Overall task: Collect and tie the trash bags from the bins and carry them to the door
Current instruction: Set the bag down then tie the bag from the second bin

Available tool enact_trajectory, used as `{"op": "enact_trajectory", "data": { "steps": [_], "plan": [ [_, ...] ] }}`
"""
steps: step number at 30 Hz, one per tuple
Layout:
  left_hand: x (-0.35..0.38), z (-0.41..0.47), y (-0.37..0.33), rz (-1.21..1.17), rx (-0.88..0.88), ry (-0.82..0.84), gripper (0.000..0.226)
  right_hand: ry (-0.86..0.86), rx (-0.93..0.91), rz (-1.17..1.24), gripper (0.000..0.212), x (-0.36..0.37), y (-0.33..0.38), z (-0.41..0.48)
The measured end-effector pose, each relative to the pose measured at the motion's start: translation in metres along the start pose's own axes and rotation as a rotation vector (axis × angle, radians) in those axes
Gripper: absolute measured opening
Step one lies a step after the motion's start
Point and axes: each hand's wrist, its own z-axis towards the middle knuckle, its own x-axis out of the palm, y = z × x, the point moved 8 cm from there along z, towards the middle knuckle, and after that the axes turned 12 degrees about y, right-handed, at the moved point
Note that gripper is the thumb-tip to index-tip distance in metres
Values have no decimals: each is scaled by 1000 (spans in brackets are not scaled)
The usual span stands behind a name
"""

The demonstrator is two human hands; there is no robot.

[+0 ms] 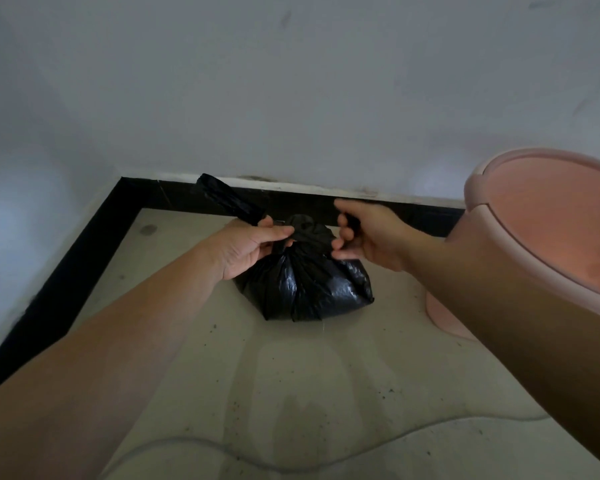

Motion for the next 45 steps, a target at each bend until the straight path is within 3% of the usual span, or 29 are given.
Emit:
{"op": "enact_trajectory", "data": {
  "steps": [3,6,9,11,16,19,21,23,26,28,31,33,36,40,45],
  "plan": [
    [1,2,-4,114,3,-13,45,71,144,-124,28,-5,-22,1],
    [7,5,-4,210,-8,16,52,92,184,-218,26,-12,-29,2],
    [11,5,-8,303,-11,49,52,-49,86,-393,25,-30,-13,5],
    [16,3,-12,364,-4,75,51,-116,-20,-577,35,-37,6,5],
    [27,3,-19,486,3,152,51,205,20,-736,62,-6,0,10],
    [25,2,-17,527,-19,133,52,225,-12,-798,60,5,-2,12],
    [20,1,-14,553,-24,110,52,214,-38,-824,46,7,-4,13],
    [16,1,-11,579,-27,72,51,181,-53,-916,26,9,-5,11],
    [4,3,-1,615,-67,-36,44,111,-113,-1140,23,14,-3,11],
    [-6,3,-1,706,-34,-196,34,142,-134,-1233,24,22,-5,12],
    [-6,-10,-25,982,158,-514,28,183,-96,-1196,24,24,-7,14],
    [-3,-18,-29,937,209,-606,24,166,-76,-1155,24,20,-6,13],
    [-11,-13,-12,783,100,-616,10,137,-79,-1103,19,14,-7,14],
    [-15,-5,7,423,-33,-544,16,121,-90,-1013,16,10,-9,15],
    [-7,2,11,21,-68,-355,28,65,-118,-934,11,4,-8,20]
  ]
}}
